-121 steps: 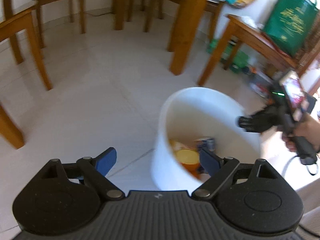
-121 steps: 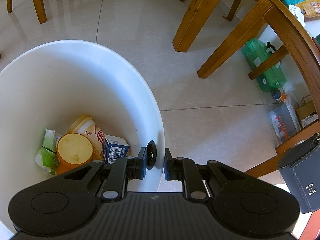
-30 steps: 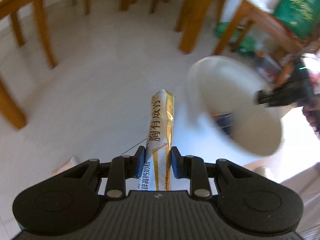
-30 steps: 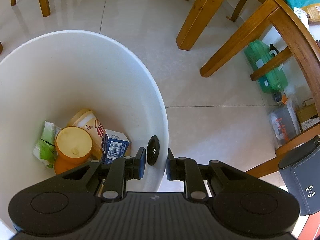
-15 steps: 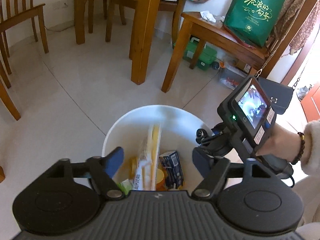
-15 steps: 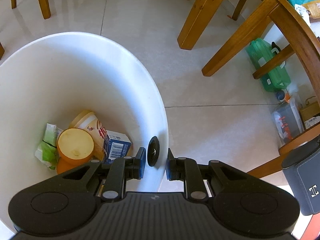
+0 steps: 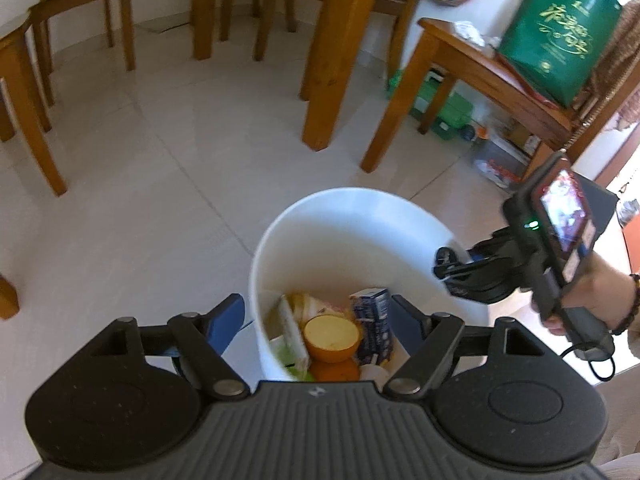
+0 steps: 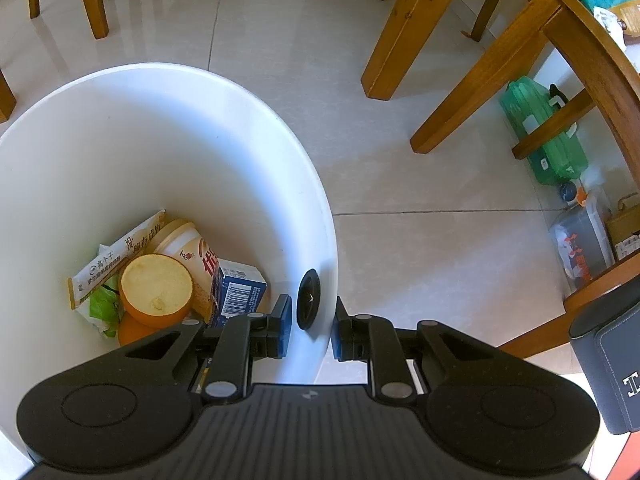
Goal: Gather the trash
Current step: 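Carry the yellow snack wrapper over the bin and open the left gripper, then lower the left gripper onto the tan biscuit packet and close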
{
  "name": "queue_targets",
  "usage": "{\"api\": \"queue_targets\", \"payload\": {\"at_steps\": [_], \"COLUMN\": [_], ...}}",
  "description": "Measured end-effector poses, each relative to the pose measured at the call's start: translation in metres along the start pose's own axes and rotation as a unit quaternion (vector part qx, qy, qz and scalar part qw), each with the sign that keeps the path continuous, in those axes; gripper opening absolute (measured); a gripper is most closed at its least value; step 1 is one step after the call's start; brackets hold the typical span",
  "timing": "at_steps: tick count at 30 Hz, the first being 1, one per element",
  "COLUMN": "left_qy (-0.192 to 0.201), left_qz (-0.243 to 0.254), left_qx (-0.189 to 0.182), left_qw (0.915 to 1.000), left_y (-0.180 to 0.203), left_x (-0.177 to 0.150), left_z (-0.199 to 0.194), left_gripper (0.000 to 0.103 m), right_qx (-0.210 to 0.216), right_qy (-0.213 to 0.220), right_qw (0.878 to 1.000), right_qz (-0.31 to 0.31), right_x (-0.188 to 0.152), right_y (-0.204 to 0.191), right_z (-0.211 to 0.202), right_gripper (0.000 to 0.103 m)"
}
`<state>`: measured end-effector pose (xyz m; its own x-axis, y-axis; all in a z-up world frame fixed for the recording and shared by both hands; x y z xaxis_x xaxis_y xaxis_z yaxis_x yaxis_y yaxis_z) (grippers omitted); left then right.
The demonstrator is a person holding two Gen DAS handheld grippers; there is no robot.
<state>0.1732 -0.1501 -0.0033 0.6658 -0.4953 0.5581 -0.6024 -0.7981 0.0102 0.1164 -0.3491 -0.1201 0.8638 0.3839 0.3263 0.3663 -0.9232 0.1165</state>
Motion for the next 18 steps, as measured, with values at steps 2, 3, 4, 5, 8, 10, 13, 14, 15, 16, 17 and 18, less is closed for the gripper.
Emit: {"api": "queue_targets", "payload": {"at_steps": [2, 3, 4, 5, 8, 10, 13, 14, 15, 16, 17, 18], "left_qy": [-0.001, -0.003, -0.004, -0.005, -0.016, -0.023, -0.039, -0.043, -0.049, -0.055, -0.062, -0.069], "left_qz": [-0.002, -0.002, -0.004, -0.007, -0.025, -0.043, -0.073, -0.085, -0.098, -0.109, -0.123, -0.137], "left_qx": [0.006, 0.009, 0.014, 0.020, 0.035, 0.052, 0.079, 0.088, 0.097, 0.107, 0.118, 0.124], "left_qw": [1.0000, 1.0000, 0.9999, 0.9998, 0.9989, 0.9975, 0.9935, 0.9915, 0.9893, 0.9868, 0.9835, 0.9803], "left_y": [-0.007, -0.011, -0.016, -0.021, -0.042, -0.061, -0.092, -0.103, -0.115, -0.126, -0.138, -0.149], "left_x": [-0.004, -0.007, -0.009, -0.011, -0.022, -0.032, -0.047, -0.053, -0.059, -0.065, -0.072, -0.079], "left_z": [0.001, 0.002, 0.003, 0.005, 0.011, 0.019, 0.033, 0.039, 0.045, 0.050, 0.056, 0.062], "left_gripper": [0.080, 0.081, 0.081, 0.081, 0.082, 0.082, 0.082, 0.082, 0.082, 0.082, 0.082, 0.082], "right_qx": [0.001, 0.001, 0.002, 0.002, 0.003, 0.004, 0.005, 0.005, 0.005, 0.005, 0.004, 0.004], "right_qy": [0.000, -0.001, -0.001, -0.001, -0.002, -0.002, -0.002, -0.002, -0.002, -0.002, -0.002, -0.002], "right_qw": [1.000, 1.000, 1.000, 1.000, 1.000, 1.000, 1.000, 1.000, 1.000, 1.000, 1.000, 1.000], "right_qz": [0.002, 0.003, 0.003, 0.003, 0.004, 0.004, 0.003, 0.004, 0.004, 0.003, 0.003, 0.003], "right_x": [0.000, 0.000, 0.000, 0.000, 0.000, 0.000, 0.000, 0.000, 0.000, 0.000, -0.001, -0.001], "right_y": [0.000, 0.000, 0.000, 0.000, 0.001, 0.001, 0.001, 0.001, 0.001, 0.000, 0.000, 0.000], "right_z": [0.000, 0.000, 0.000, 0.000, 0.000, -0.001, 0.000, 0.000, 0.000, 0.000, 0.000, 0.000], "right_gripper": [0.023, 0.023, 0.023, 0.023, 0.023, 0.023, 0.023, 0.023, 0.023, 0.023, 0.023, 0.023]}}
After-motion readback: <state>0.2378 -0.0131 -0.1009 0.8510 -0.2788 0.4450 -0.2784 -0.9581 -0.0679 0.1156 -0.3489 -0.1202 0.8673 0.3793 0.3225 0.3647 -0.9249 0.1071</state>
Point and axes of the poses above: each gripper's, at about its wrist camera, not at the fingertips, and z roughly the way its jaws point, y to its right, x to its top, the point moved 4 cm from there along z, roughly the way its jaws point, and after that the axes turned 13 degrees about x, right-handed, at the moved point
